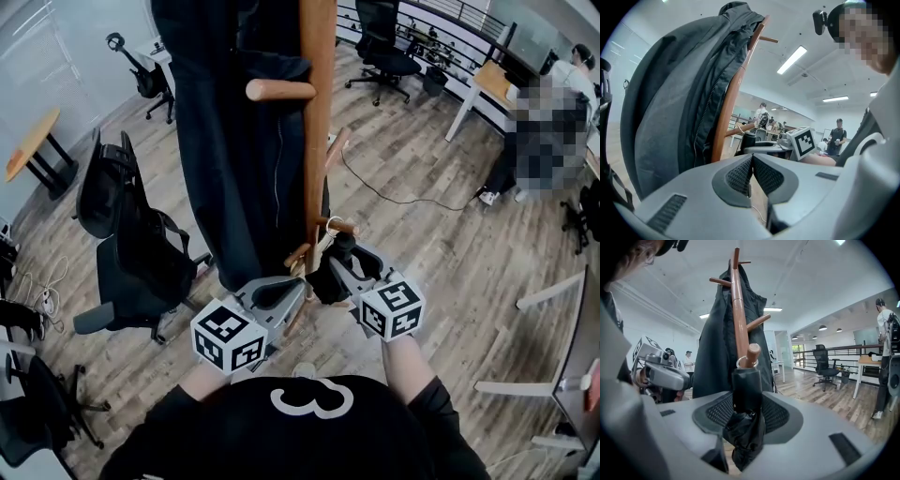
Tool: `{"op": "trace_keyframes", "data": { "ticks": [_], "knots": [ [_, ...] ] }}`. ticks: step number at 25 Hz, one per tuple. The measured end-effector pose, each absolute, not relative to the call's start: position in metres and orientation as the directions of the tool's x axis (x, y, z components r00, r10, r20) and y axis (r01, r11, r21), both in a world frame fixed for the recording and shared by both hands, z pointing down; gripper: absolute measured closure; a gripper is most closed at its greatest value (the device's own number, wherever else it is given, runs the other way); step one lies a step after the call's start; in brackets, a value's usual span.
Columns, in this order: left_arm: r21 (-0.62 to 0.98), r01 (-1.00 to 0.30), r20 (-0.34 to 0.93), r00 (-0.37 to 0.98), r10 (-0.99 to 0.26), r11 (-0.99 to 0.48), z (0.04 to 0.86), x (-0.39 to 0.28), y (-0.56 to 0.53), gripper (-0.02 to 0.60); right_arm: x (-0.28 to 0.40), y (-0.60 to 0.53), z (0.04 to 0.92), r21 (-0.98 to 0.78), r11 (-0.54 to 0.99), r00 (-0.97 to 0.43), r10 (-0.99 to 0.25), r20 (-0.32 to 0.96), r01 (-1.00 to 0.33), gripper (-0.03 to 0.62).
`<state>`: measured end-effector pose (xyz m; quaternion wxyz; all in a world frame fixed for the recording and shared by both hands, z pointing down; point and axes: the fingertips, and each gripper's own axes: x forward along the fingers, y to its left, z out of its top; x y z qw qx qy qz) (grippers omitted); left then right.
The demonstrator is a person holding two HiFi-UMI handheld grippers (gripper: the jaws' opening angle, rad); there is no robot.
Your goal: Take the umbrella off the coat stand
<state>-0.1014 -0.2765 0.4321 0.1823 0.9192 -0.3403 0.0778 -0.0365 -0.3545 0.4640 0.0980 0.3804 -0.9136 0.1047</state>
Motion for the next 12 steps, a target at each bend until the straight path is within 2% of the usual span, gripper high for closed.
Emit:
{"op": "trace_keyframes", "data": {
  "ticks": [12],
  "knots": [
    [0.289,-0.655,0.229,0.755,-0.614,-0.698,0.419,-0.097,-0.26,0.565,-0.017,-0.344,0.45,-0.111,0.672,-0.674,-0.692,0.259,-0.732,0.398]
  ]
}}
